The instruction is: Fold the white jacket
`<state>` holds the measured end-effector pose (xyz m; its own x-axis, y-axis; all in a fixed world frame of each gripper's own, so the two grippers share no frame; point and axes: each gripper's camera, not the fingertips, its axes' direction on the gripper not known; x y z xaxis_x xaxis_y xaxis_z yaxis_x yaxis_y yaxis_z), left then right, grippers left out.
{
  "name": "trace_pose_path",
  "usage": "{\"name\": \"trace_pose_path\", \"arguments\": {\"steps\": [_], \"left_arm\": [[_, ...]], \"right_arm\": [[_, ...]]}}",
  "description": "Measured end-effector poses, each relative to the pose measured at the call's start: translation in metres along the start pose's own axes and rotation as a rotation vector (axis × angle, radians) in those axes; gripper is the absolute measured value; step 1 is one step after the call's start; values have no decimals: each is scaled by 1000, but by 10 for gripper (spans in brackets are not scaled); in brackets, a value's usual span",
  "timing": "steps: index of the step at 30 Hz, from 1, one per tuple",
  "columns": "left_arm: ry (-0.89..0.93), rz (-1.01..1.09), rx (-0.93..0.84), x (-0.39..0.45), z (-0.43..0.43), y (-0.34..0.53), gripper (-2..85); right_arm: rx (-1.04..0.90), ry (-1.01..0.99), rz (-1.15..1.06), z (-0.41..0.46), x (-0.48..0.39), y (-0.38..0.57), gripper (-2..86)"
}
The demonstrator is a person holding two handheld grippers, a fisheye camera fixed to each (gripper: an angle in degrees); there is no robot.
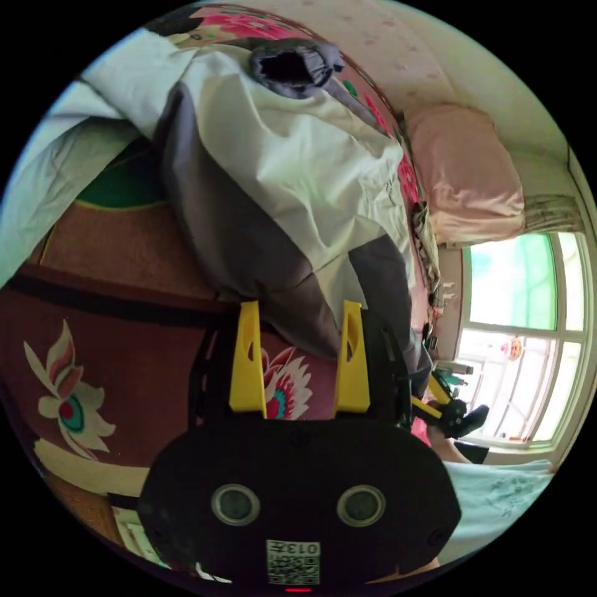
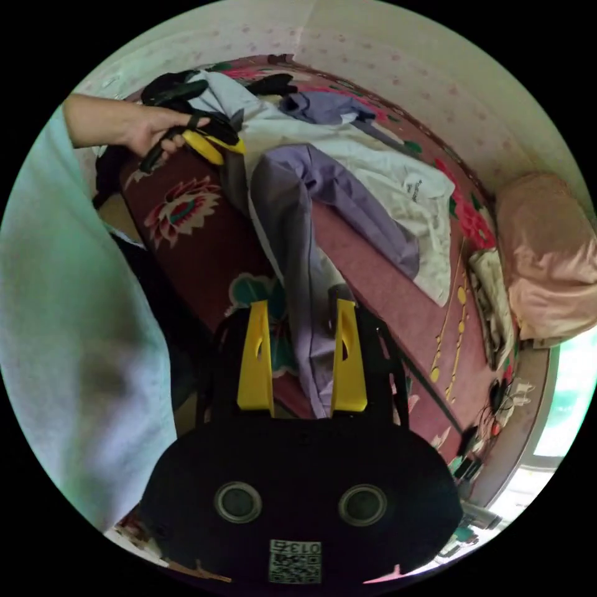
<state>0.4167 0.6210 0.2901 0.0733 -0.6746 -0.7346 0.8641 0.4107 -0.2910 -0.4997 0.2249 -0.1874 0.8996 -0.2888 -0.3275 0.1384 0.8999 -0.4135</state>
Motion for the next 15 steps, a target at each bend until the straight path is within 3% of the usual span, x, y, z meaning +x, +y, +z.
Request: {"name": "trace_pose_path", "arguments": {"steps": [3,6,8,10,12,15], "left_arm": [[-10,-20,6,-4,0,2,101],[175,-8,-168,-5,15,-15,18],[217,110,-146,16,1,-23,8],[285,245,-141,40,-23,-26,3],[301,420,-147,66,-75,-22,1],[65,618,-182,89,-145,-5,-1]], "right_arm": [[-145,-42,64,32,24,-7,69],[-251,-146,59,30,41,-26,20],[-242,-263,31,6,51,-38,12],[-137,-537,39,-31,66,-48,5],[152,-1010,1,-85,84,-55,0],[489,-1313,10,-113,88,-56,2]]}}
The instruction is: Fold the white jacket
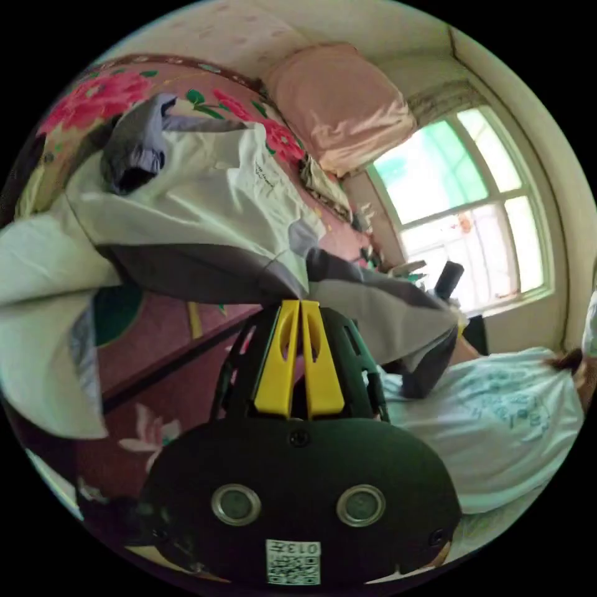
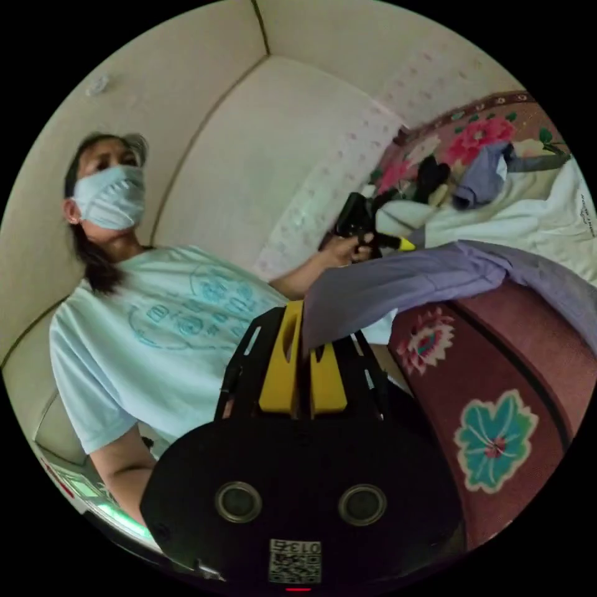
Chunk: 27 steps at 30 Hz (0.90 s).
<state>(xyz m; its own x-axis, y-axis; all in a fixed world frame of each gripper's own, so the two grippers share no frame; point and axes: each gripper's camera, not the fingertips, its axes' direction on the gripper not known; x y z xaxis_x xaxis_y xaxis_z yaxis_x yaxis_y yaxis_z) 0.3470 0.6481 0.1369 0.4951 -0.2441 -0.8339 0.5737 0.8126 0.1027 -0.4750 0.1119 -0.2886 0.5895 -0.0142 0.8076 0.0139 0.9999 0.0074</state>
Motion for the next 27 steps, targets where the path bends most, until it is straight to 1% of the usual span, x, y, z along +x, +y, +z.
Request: {"name": "trace_pose_path", "arguments": {"steps": [1,2,3,4,5,6,7,8,9,10,12,13,15,18,20,22,25,26,27], "left_arm": [[-57,15,-7,4,-11,4,-1],[-145,9,-12,5,-27,13,-1],[-211,-36,-32,-4,-34,22,0],[-245,-66,-49,-13,-33,27,0],[-286,-147,-98,-36,-24,39,3],[-208,-218,-138,-59,-11,54,6],[-136,-242,-125,-67,-6,63,9],[-29,-309,-39,-78,-1,83,15],[6,-355,45,-82,1,101,23],[3,-373,64,-83,3,109,35],[-5,-419,102,-85,18,124,91],[21,-430,115,-85,23,125,107],[111,-471,175,-87,39,119,139],[91,-490,183,-80,57,96,159],[63,-495,156,-72,70,79,167],[36,-505,120,-65,84,64,170],[5,-576,127,-57,100,53,164],[-57,-595,121,-50,100,50,160],[-136,-564,106,-38,99,43,157]], "right_arm": [[18,-22,20,5,5,0,5],[-9,-32,93,20,21,3,10],[-85,55,201,37,43,13,19],[-131,127,259,46,55,19,23],[-220,269,352,60,73,36,51],[-270,349,431,65,85,54,72],[-283,368,464,64,88,62,80],[-290,419,503,55,87,75,91],[-241,492,529,36,79,85,98],[-203,523,544,24,74,90,99],[-1,679,622,-34,57,110,106],[49,727,636,-48,53,114,107],[196,898,659,-95,45,121,118],[294,1074,647,-138,55,107,125],[310,1128,636,-158,75,91,129],[276,1132,633,-173,103,70,131],[177,1199,621,-191,149,32,137],[146,1219,621,-198,165,19,138],[113,1224,621,-203,180,8,139]]}}
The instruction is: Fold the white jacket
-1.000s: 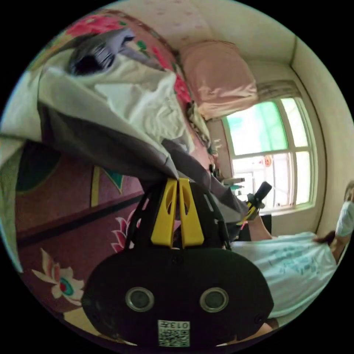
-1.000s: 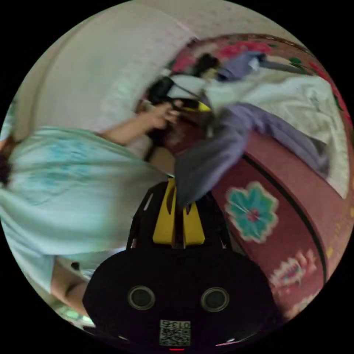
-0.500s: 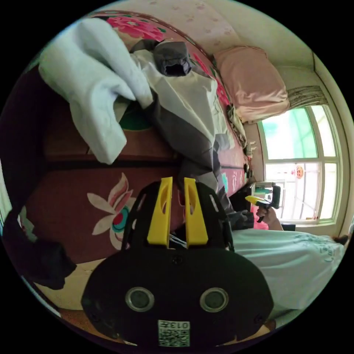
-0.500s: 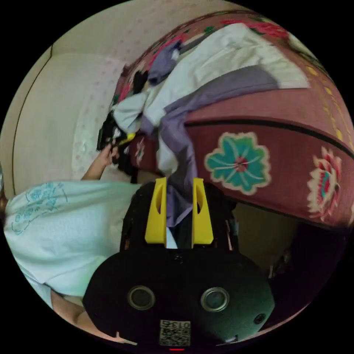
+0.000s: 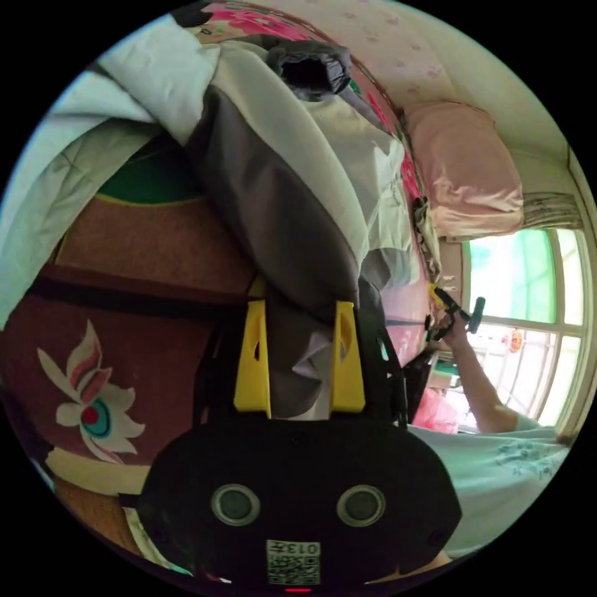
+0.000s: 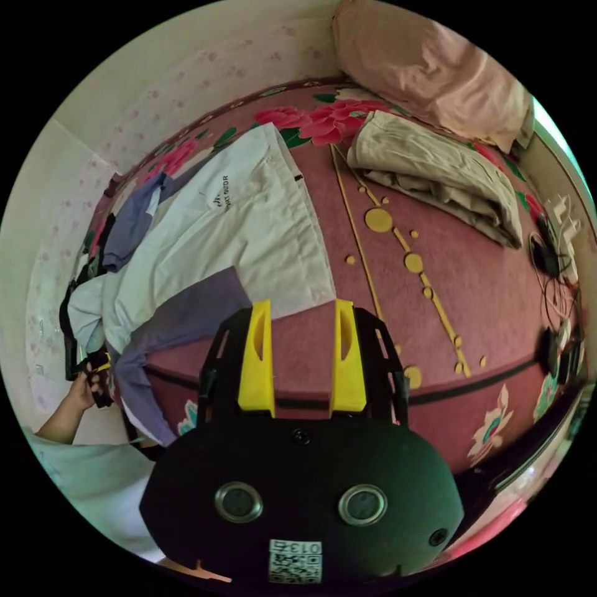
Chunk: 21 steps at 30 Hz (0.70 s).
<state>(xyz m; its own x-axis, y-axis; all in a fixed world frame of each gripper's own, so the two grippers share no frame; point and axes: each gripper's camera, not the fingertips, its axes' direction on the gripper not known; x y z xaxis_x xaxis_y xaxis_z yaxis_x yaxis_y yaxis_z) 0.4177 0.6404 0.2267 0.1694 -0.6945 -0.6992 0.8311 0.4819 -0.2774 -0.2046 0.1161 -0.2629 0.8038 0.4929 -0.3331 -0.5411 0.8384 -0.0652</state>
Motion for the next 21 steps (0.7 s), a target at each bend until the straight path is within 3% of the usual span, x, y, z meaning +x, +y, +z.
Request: {"name": "trace_pose_path", "arguments": {"steps": [3,5,7,8,10,12,17,21], "left_arm": [[-289,95,50,39,-9,7,168],[-344,87,79,49,-7,12,171],[-244,31,80,45,0,14,166],[-185,-22,105,41,3,16,159],[-213,-45,133,43,1,19,118],[-197,11,-16,52,3,9,36],[-127,101,-1,67,-28,12,10],[-51,112,-42,58,-42,36,5]], "right_arm": [[-61,20,-70,23,-3,-31,136],[-98,32,-105,38,-6,-41,126],[-173,-28,-107,56,-7,-45,102],[-132,40,-121,50,-11,-44,86],[-154,53,-179,48,-16,-45,63],[-188,49,-233,39,-20,-47,34],[-45,114,-269,-33,-32,-19,16],[-77,192,-156,-56,-23,62,11]]}}
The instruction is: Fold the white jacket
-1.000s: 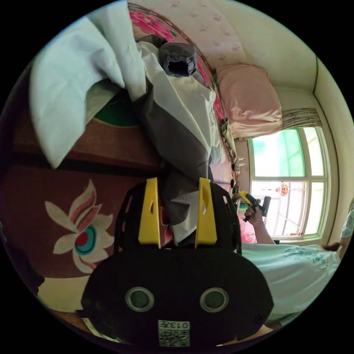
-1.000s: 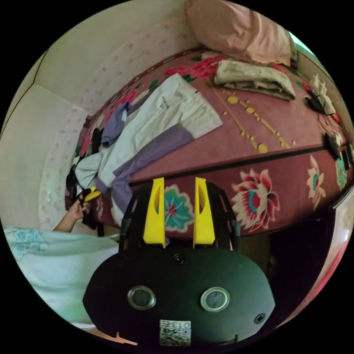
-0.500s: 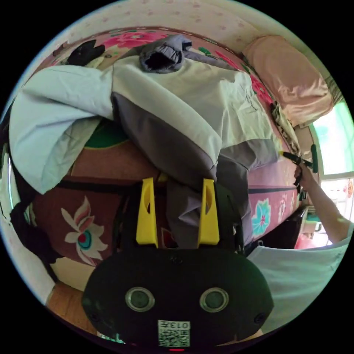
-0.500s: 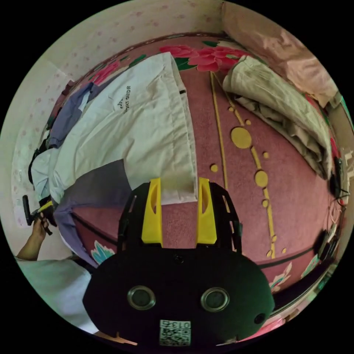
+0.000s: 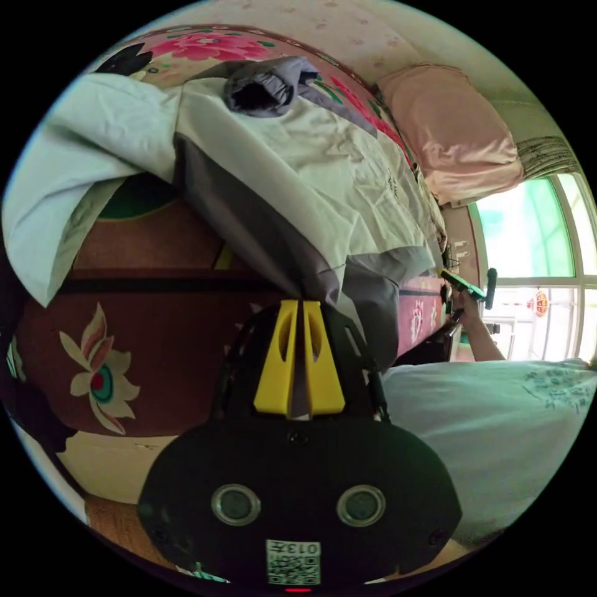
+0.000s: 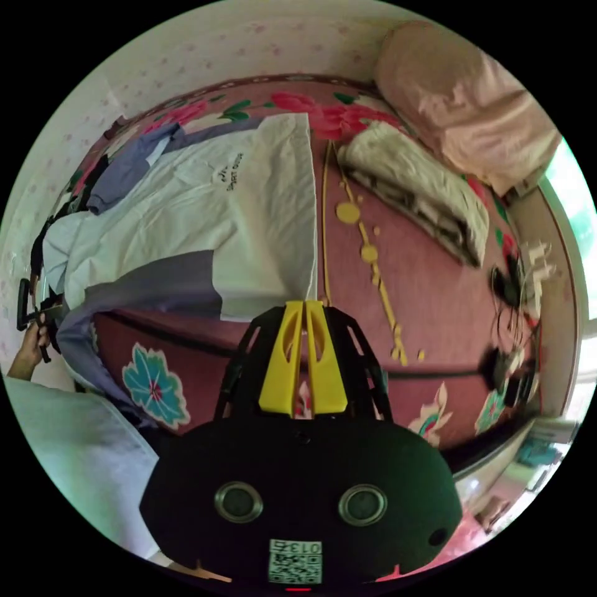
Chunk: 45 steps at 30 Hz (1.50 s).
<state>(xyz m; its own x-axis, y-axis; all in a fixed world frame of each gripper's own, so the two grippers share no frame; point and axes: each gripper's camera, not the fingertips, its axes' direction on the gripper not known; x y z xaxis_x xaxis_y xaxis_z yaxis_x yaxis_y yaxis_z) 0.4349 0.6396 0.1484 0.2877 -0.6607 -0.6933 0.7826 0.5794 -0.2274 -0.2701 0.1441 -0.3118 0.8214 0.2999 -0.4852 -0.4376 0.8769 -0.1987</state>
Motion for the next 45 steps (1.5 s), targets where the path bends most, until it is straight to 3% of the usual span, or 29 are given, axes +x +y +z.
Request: {"name": "trace_pose_path", "arguments": {"steps": [4,9,13,15,19,20,24,26,28,29,32,35,38,40,43,45], "left_arm": [[-6,34,-107,-1,1,28,3],[64,-61,-124,-29,-9,65,2],[-50,-102,57,-39,-70,78,1],[-214,6,151,-21,-94,64,5],[-208,18,162,-15,-74,11,34],[-196,-7,180,-17,-64,-4,75],[-175,-131,106,-29,-28,-50,127],[-259,-104,80,-25,-32,-60,34],[-243,-54,40,-25,-38,-68,19],[-274,-19,39,-23,-44,-69,14],[-151,-2,58,-31,-53,-65,9],[-215,-34,158,-24,-85,-44,3],[-307,136,229,28,-104,-23,0],[-302,311,198,73,-92,-16,0],[-235,592,54,141,-39,-9,-2],[-378,652,-160,160,20,-16,-2]], "right_arm": [[-168,8,119,27,-9,87,11],[-192,-21,234,18,-16,163,18],[-115,122,219,-33,-12,159,23],[-4,187,100,-64,-35,138,21],[67,-50,-101,-63,-101,83,9],[78,-100,-180,-56,-131,66,7],[92,-104,-362,-19,-215,18,1],[36,-80,-374,1,-228,3,0],[-92,-8,-381,27,-225,-2,-1],[-37,-54,-408,26,-215,6,-1],[-53,-78,-234,25,-165,20,-1],[-110,-45,-115,9,-139,30,0],[62,-28,-158,-42,-155,47,0],[65,24,-206,-55,-178,60,-1],[3,274,-181,-35,-204,85,-1],[-66,332,-146,-1,-207,102,-1]]}}
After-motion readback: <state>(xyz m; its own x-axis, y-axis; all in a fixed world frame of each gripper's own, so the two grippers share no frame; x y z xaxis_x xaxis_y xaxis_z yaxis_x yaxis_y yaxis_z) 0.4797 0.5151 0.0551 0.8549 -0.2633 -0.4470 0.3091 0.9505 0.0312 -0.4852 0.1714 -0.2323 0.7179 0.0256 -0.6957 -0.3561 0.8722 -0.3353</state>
